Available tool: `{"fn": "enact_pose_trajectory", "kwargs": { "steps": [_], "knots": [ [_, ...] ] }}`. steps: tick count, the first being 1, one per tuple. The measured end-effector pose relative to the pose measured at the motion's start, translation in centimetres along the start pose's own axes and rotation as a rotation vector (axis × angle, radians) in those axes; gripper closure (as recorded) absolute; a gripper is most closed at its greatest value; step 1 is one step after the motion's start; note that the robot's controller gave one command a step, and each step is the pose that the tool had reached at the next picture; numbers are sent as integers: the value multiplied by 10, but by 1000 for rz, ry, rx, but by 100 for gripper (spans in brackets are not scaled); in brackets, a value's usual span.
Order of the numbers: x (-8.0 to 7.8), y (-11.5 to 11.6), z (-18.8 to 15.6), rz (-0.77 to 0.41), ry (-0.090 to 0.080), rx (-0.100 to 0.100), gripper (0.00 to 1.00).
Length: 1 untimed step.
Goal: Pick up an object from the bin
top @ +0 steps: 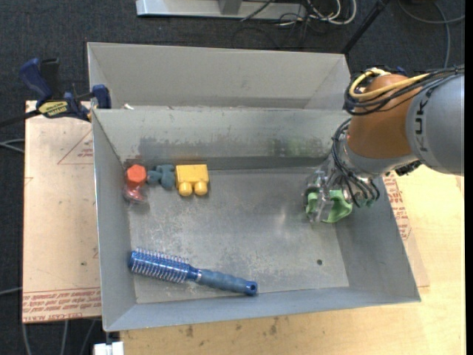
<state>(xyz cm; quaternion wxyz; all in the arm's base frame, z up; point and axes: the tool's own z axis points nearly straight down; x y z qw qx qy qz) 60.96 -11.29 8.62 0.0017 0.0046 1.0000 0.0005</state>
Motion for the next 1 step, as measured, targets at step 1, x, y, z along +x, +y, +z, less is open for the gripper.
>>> {"fn": "enact_pose_trajectory", "kwargs": {
  "steps": [1],
  "knots": [
    [9, -12, -141, -19, -8, 3, 100]
  ]
}}
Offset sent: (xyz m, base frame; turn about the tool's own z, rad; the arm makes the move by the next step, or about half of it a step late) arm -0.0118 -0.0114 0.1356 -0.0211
